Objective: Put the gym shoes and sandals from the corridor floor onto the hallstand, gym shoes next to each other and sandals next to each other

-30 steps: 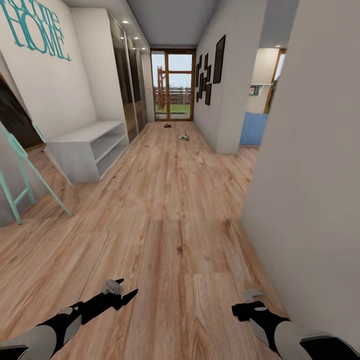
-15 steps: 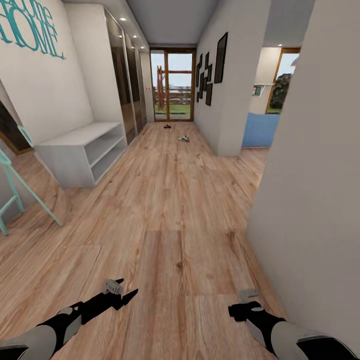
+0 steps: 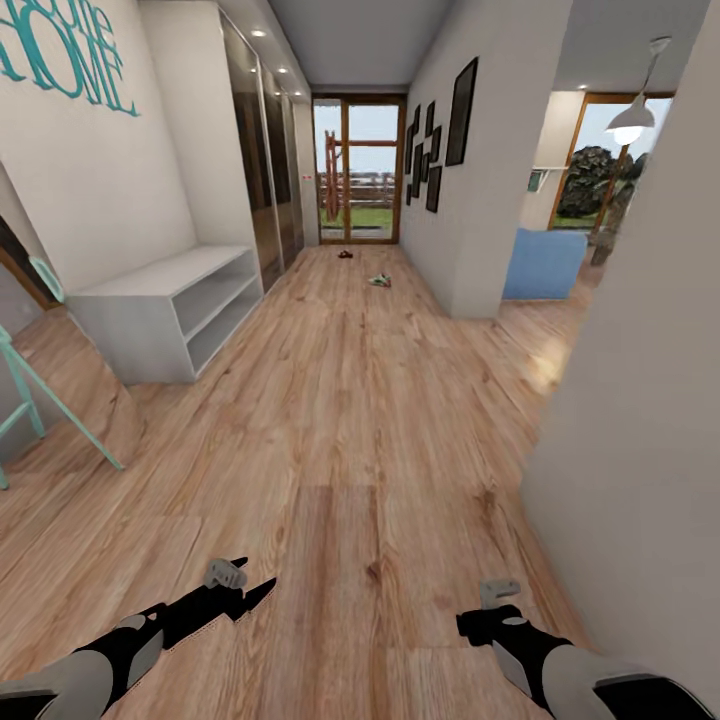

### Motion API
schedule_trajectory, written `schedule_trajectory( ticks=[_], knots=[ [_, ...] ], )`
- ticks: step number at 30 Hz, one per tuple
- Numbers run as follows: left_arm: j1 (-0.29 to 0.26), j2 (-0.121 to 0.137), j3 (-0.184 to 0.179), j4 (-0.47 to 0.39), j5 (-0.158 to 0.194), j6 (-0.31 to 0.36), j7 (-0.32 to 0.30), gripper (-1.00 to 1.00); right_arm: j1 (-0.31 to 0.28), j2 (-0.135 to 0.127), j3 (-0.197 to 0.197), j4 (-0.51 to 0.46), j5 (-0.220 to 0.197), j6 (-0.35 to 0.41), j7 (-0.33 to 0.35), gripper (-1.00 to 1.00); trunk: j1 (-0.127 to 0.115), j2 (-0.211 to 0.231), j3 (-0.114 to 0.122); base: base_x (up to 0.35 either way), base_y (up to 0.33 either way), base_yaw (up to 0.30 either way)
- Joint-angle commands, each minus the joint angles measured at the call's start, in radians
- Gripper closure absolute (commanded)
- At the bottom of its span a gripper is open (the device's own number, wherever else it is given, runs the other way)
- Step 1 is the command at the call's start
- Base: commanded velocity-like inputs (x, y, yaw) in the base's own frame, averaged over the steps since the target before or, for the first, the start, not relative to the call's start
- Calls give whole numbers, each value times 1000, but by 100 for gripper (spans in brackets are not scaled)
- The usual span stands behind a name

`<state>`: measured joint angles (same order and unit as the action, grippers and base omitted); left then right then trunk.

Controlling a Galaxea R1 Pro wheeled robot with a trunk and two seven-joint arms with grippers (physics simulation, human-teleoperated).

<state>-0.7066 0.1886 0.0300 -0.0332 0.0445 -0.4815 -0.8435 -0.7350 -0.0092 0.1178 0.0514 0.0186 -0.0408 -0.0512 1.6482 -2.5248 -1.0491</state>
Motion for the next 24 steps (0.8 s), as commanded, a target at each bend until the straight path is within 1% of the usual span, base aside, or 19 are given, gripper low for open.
schedule_trajectory(
  ticks=[1,9,18,24],
  knots=[
    [-1,0,2,1,5,1,-6,-100,-1,0,7,4,2,-6,-3,-100,0,0,-1,350,77,30],
    [-1,0,2,1,5,1,-6,-100,3,-1,8,4,3,-36,-1,-100,0,0,-1,350,78,12],
    [-1,0,2,1,5,1,-6,-100,12,-1,10,4,3,-41,-1,-100,0,0,-1,350,78,2],
    [-1,1,2,0,5,2,-6,-100,14,1,11,4,3,-39,-1,-100,0,0,-1,350,27,0]
  ],
)
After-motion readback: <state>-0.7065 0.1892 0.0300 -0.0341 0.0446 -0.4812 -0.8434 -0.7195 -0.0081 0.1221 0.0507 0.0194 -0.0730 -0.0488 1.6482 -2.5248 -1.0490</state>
